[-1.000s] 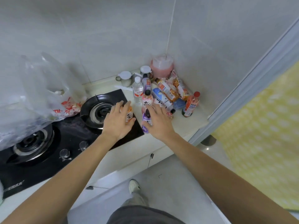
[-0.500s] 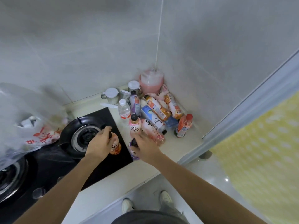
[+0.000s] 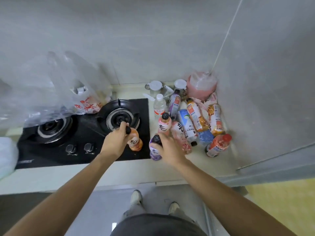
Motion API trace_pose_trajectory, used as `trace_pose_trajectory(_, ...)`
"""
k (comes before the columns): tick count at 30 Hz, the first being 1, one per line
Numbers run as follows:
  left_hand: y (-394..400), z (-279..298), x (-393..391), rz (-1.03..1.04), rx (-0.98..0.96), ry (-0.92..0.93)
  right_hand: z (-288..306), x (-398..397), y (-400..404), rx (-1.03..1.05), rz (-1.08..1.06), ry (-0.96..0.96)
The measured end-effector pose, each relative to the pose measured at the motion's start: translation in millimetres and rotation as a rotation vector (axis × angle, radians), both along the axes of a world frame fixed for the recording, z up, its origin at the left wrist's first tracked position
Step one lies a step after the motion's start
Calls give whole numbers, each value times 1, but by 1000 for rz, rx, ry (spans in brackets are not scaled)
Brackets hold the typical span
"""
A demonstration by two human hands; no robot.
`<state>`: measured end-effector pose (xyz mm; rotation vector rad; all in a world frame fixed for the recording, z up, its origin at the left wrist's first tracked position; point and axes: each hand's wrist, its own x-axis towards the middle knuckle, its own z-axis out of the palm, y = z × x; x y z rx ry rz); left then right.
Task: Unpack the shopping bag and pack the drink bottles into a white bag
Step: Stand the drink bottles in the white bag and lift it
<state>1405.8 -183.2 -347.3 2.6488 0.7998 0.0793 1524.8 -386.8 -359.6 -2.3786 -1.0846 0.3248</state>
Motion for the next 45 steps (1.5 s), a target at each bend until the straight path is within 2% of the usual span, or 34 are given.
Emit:
trace_pose_trajectory(2, -7, 7, -15, 51, 10, -1, 7, 0, 1, 59, 38, -36)
trace_pose_trajectory(11, -21, 34, -125, 328, -57, -122, 38, -41, 61, 168, 316, 130)
trace_pose_trajectory(17, -8, 57, -228, 542, -59, -252, 56, -126, 124, 187, 481, 185)
trace_pose_trajectory(23, 25, 62, -364, 684, -71, -381, 74, -247, 194, 176, 622, 178)
trace_pose_trajectory(29, 76, 62, -495, 765, -50, -342, 84, -380, 269, 166, 697, 174)
trace_pose_trajectory(34, 127, 67, -575, 793, -60, -330, 84, -450, 327, 160, 704, 156)
trace_pose_trajectory(39, 192, 68, -613, 837, -50, -344, 81, -476, 397, 143, 701, 128)
trace_pose_trajectory(45, 301, 63, -617, 813, -57, -401, 61, -485, 512, 187, 675, 113)
